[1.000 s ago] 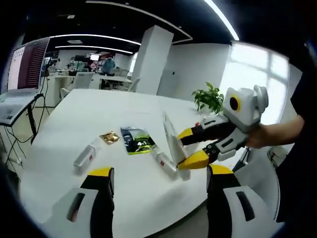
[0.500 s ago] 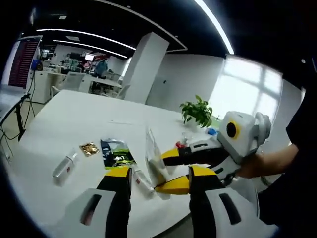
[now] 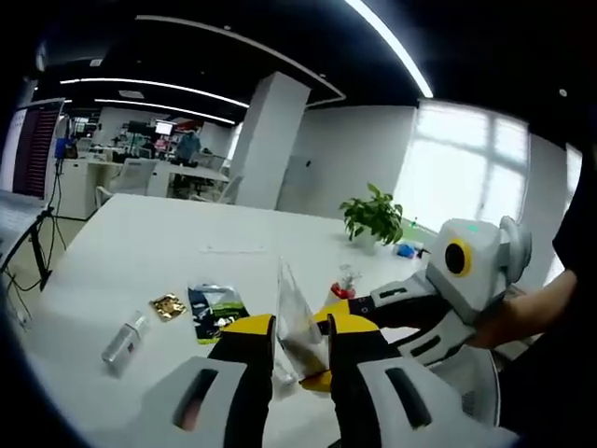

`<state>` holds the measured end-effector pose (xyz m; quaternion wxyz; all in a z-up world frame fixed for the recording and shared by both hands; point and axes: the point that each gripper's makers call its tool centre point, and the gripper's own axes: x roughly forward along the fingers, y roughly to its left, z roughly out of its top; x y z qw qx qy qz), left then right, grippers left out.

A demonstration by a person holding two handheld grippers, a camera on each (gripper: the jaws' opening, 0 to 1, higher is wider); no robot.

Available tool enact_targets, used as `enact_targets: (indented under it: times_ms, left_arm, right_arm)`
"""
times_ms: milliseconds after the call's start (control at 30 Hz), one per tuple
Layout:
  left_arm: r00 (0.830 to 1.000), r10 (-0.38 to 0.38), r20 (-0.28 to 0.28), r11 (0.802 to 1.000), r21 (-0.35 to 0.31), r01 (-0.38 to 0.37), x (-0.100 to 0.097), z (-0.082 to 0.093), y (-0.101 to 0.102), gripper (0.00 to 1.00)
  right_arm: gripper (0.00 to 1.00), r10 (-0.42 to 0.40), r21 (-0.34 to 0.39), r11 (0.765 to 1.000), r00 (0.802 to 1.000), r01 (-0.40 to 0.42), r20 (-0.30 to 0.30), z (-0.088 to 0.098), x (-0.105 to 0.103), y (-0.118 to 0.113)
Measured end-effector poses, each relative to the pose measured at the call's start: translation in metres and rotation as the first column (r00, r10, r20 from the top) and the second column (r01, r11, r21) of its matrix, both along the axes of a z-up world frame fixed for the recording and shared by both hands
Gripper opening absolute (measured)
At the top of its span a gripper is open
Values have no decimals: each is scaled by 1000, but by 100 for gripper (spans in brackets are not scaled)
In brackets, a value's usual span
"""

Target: Arrange the skincare products in the storage area until every visible bottle or jar stands upright without overlapping.

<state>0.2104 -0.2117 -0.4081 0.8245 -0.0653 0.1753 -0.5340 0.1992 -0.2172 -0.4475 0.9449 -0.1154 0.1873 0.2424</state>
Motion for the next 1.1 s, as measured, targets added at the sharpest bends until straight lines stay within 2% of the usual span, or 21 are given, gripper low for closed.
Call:
enact_targets:
  times_ms: [233, 333, 433, 600, 700, 767, 833, 867, 933, 967, 1000, 1033, 1100]
  left_arm:
    - [997, -42, 60, 999, 15, 41, -6, 3, -18, 9]
    - [997, -71, 38, 997, 20, 70, -9, 1, -23, 6]
    - [991, -121, 56, 992, 54, 118, -12, 0, -27, 5]
    - [986, -164, -34, 986, 36, 165, -13, 2, -33, 4]
    - [977, -210, -30, 976, 57, 212, -15, 4, -36, 4]
    - [966, -259, -8, 961, 92, 259, -17, 3, -38, 3]
    - [952, -307, -7, 946, 105, 306, -22, 4, -40, 3]
    - [933, -359, 13, 926, 131, 354, -25, 5, -40, 3]
    - [916, -402, 21, 908, 137, 395, -29, 10, -41, 2]
    - [901, -434, 20, 893, 139, 427, -32, 13, -42, 2]
    - [893, -448, 27, 887, 139, 441, -32, 14, -43, 2]
    - [876, -480, 37, 870, 146, 471, -35, 16, -45, 2]
    - [857, -513, 49, 853, 147, 501, -37, 20, -47, 2]
  right_arm:
    - [21, -54, 13, 998, 999, 54, -4, 2, -5, -13]
    - [22, -78, 14, 997, 997, 78, -16, 0, -7, -17]
    - [22, -103, 22, 994, 995, 103, -16, -2, -8, -20]
    - [22, -123, 70, 990, 992, 125, -39, 0, -12, -25]
    - [22, -131, 104, 985, 990, 135, -49, 2, -15, -28]
    - [22, -98, 126, 986, 992, 107, -79, -1, -19, -27]
    - [22, -63, 155, 985, 996, 72, -58, 3, -22, -24]
    - [21, -53, 157, 986, 997, 61, -58, 4, -26, -24]
    - [21, -56, 184, 981, 997, 64, -47, 6, -31, -23]
    - [20, -57, 190, 980, 997, 64, -43, 7, -33, -24]
    - [20, -57, 192, 979, 997, 64, -43, 7, -34, -25]
    - [19, -47, 189, 980, 998, 55, -46, 6, -35, -26]
    - [16, -31, 176, 984, 998, 39, -49, 4, -38, -29]
